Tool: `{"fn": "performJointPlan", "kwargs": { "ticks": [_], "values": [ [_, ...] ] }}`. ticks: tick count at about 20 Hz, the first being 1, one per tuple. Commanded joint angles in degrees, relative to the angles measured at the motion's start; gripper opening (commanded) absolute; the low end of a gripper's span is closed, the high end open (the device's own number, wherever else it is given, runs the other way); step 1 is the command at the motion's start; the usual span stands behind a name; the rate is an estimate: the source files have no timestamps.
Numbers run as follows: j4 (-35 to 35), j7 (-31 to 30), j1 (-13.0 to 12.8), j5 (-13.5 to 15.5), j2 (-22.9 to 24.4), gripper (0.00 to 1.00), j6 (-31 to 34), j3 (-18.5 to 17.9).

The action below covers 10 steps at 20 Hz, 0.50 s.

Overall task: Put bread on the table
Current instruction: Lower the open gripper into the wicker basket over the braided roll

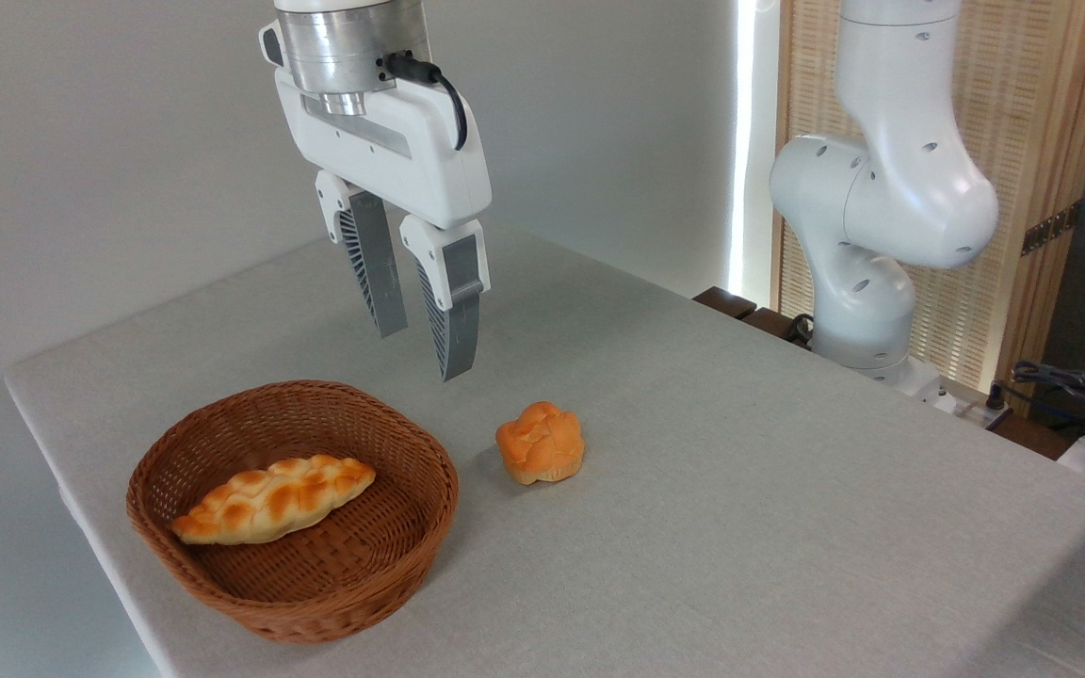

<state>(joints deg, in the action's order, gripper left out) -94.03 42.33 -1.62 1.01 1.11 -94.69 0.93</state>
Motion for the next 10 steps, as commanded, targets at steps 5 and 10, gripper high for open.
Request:
{"fn": "performJointPlan", "kwargs": {
  "ticks": [5,10],
  "values": [
    [1.1,-0.3,-0.1,0.1,-0.8,1.0,1.5,-0.4],
    [1.1,-0.5,-0.2,0.4,-1.3,1.0,-0.6,-0.2]
  ]
}}
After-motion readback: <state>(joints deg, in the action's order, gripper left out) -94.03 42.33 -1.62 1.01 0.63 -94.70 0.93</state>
